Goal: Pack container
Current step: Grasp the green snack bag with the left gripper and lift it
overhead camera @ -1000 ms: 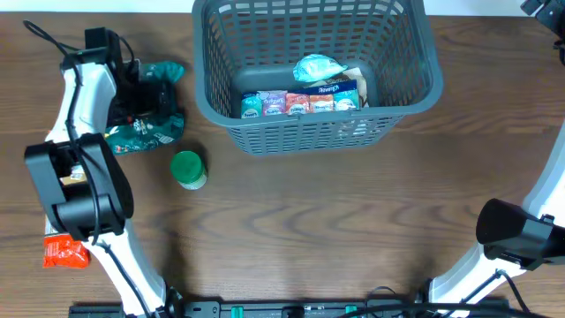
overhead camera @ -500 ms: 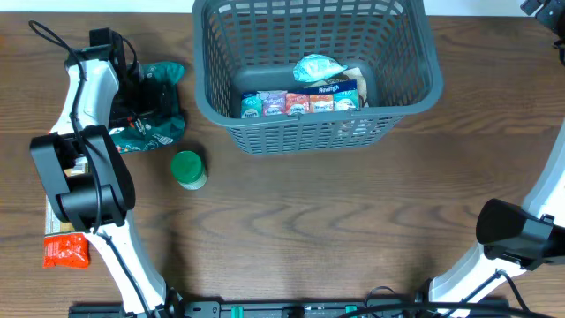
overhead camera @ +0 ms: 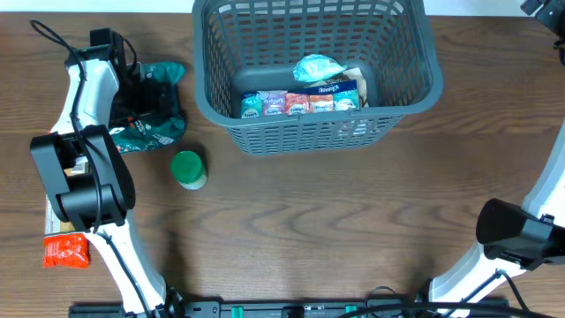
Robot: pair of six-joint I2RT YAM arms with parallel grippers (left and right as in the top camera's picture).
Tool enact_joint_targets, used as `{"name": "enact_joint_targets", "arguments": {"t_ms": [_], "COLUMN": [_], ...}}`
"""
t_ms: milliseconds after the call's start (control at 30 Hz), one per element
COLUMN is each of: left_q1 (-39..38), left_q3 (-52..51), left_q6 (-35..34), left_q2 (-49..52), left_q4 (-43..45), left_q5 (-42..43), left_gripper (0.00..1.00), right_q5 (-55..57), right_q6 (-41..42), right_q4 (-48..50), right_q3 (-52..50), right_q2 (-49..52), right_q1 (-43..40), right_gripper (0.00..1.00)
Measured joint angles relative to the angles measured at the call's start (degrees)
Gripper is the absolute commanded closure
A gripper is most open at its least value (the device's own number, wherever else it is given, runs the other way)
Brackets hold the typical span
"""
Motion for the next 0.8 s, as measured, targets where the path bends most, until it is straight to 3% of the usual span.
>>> {"name": "enact_joint_targets", "arguments": {"t_ms": [300, 433, 600, 633, 667, 700, 733, 800], "left_q1": [0.04, 0.04, -0.35, -0.35, -0.33, -0.26, -0.15, 0.15], "left_q3": [-2.45, -2.51, -2.34, -2.32, -2.27, -2.23, -2.12, -1.55], "left_q6": [0.17, 0.24, 0.17, 0.2, 0.15, 0.11, 0.35, 0.63], "left_q2": [-0.66, -0.39, 0.04, 0.09, 0.17, 0.2, 0.2, -0.09], "left_q4": [2.43, 2.6, 2.6, 2.58, 2.56, 2.54, 2.47, 1.92], "left_q5": [-0.33, -0.26, -0.57, -0.59, -0.76, -0.79, -0.61, 0.22], "left_gripper": [0.14, 0.03, 0.06, 0.19, 0.56, 0.81, 0.94, 0.94], "right_q5": [0.0, 0.0, 0.0, 0.0, 0.0, 0.0, 0.0, 0.0], "right_q6": [0.0, 0.0, 0.0, 0.0, 0.0, 0.0, 0.0, 0.0], "right_q4": [0.0, 0.02, 0.0, 0.0, 0.0, 0.0, 0.0, 0.0], "right_q3": [0.0, 0.0, 0.0, 0.0, 0.0, 0.0, 0.0, 0.0], "right_q2": [0.0, 0.0, 0.0, 0.0, 0.0, 0.0, 0.0, 0.0], "right_q1": [0.0, 0.0, 0.0, 0.0, 0.0, 0.0, 0.0, 0.0], "right_gripper": [0.01, 0.01, 0.01, 0.01, 0.01, 0.01, 0.01, 0.01]}}
